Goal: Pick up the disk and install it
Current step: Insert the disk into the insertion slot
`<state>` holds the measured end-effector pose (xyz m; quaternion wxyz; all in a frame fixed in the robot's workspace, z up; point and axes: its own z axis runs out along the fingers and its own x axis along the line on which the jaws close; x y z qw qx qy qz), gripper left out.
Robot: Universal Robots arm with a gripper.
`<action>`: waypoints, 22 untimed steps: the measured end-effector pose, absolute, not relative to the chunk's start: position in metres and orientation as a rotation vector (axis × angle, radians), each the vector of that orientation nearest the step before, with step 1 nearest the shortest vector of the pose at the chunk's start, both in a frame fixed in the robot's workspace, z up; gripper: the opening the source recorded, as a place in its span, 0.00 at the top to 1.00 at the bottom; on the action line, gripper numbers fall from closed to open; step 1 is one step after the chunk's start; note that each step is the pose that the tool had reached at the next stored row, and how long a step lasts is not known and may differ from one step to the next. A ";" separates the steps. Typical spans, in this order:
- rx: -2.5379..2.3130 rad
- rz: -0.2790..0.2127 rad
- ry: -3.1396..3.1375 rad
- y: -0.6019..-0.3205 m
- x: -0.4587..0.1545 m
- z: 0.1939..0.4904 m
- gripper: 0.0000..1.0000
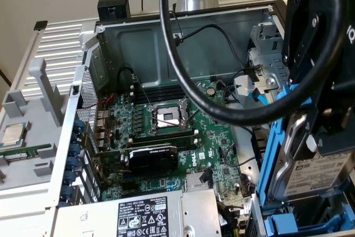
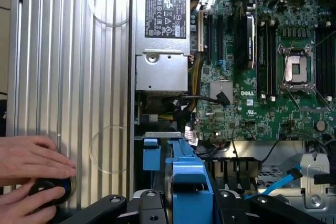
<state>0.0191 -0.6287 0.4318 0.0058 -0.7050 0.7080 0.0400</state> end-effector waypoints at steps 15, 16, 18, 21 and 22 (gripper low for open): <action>-2.219 0.092 2.241 -0.620 0.020 0.443 0.63; -2.222 0.094 2.244 -0.619 0.020 0.443 0.63; -2.229 0.095 2.252 -0.618 0.020 0.443 0.63; -2.235 0.091 2.258 -0.616 0.023 0.443 0.63; -2.235 0.091 2.258 -0.616 0.023 0.443 0.63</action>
